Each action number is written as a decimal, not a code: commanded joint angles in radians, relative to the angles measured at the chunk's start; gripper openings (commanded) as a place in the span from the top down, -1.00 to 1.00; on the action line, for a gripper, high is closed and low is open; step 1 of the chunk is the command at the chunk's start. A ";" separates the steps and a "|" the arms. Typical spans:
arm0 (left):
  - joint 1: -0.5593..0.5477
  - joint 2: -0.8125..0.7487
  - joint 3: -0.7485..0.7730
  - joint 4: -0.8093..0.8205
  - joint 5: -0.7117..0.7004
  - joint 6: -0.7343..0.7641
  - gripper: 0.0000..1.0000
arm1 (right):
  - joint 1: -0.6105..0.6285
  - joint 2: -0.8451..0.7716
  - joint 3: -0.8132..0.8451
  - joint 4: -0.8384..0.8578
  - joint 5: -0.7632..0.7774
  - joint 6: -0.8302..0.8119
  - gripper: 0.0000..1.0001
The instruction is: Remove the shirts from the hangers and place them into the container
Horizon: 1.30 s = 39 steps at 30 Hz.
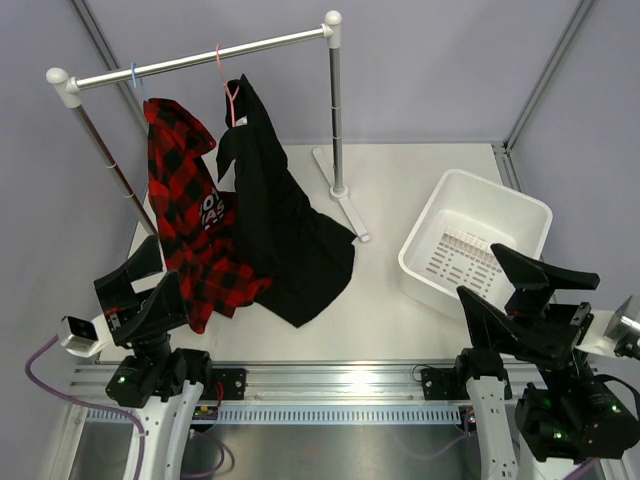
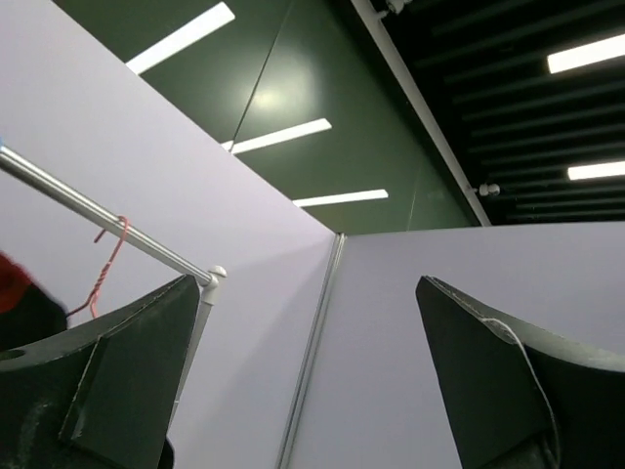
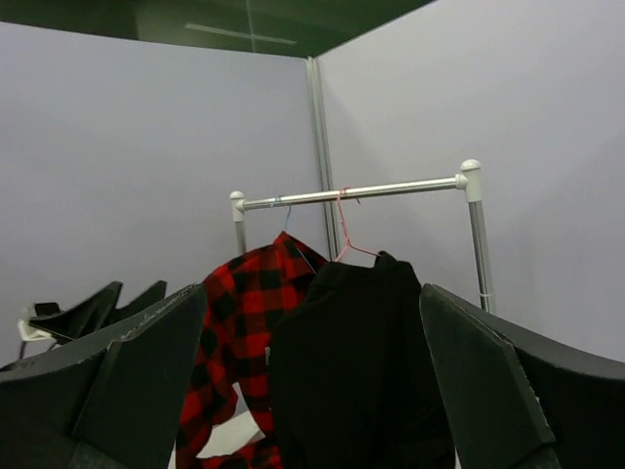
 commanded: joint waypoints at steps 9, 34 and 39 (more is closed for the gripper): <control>0.012 0.022 0.529 -1.174 -0.111 -0.116 -0.97 | -0.007 0.400 0.082 -0.036 -0.420 0.102 -0.99; 0.002 0.004 0.839 -1.592 -0.017 0.285 -0.97 | 0.005 0.611 0.343 -0.407 -0.365 -0.115 -0.99; -0.030 0.186 0.966 -1.715 0.040 0.351 -0.97 | 0.008 0.657 0.350 -0.389 -0.407 -0.132 -0.99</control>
